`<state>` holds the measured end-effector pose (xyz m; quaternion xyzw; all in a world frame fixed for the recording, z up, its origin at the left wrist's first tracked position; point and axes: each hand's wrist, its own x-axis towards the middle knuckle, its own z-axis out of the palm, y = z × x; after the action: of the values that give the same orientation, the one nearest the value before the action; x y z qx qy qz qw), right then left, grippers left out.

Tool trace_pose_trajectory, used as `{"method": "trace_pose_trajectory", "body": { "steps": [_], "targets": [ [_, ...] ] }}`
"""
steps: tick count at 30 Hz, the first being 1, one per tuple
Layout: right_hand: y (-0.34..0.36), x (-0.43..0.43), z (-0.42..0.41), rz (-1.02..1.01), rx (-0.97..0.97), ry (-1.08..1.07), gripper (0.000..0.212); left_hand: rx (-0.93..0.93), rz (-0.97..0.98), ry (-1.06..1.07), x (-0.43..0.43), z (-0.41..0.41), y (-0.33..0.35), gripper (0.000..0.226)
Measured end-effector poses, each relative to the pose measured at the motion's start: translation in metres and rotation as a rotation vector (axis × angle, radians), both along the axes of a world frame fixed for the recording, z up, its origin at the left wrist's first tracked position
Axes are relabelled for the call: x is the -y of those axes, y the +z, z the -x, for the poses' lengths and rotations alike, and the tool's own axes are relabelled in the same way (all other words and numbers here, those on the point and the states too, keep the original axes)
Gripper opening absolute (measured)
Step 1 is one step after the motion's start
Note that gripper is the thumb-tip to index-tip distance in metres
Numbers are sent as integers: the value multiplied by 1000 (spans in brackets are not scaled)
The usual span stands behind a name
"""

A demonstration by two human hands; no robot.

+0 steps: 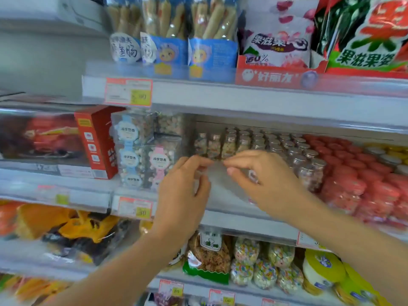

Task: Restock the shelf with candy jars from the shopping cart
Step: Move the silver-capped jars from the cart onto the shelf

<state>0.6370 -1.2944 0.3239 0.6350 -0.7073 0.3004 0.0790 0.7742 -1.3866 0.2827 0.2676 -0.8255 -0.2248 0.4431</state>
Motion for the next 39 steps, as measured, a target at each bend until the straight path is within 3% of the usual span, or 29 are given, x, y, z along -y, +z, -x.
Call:
{"method": "trace_pose_trajectory", "body": {
  "steps": [4, 8, 13, 17, 21, 25, 30, 35, 39],
  "targets": [
    [-36, -19, -50, 18, 114, 96, 23, -39, -116, -14, -24, -57, -33, 22],
    [-118, -21, -103, -130, 255, 175, 24, 48, -292, 78, -34, -115, -111, 19],
    [-273, -22, -154, -551, 418, 142, 16, 454, -636, 273, -46, -185, -257, 19],
    [-378, -29, -180, -903, 446, 113, 21, 751, -930, 274, -66, -223, -349, 25],
    [-457, -37, -200, -1285, 420, 162, 35, 983, -1099, 161, -79, -246, -423, 28],
    [-515, -47, -216, -1536, 356, 202, 40, 1178, -1149, 2, -89, -251, -481, 33],
    [-564, -69, -230, -1694, 198, 244, 44, 1292, -1131, -150, -93, -239, -523, 50],
    [-584, -75, -230, -1615, 18, 246, 41, 1314, -1082, -250, -99, -228, -544, 60],
    [-579, -68, -225, -1604, -13, 299, 21, 1371, -966, -281, -103, -220, -556, 59]
  ]
}}
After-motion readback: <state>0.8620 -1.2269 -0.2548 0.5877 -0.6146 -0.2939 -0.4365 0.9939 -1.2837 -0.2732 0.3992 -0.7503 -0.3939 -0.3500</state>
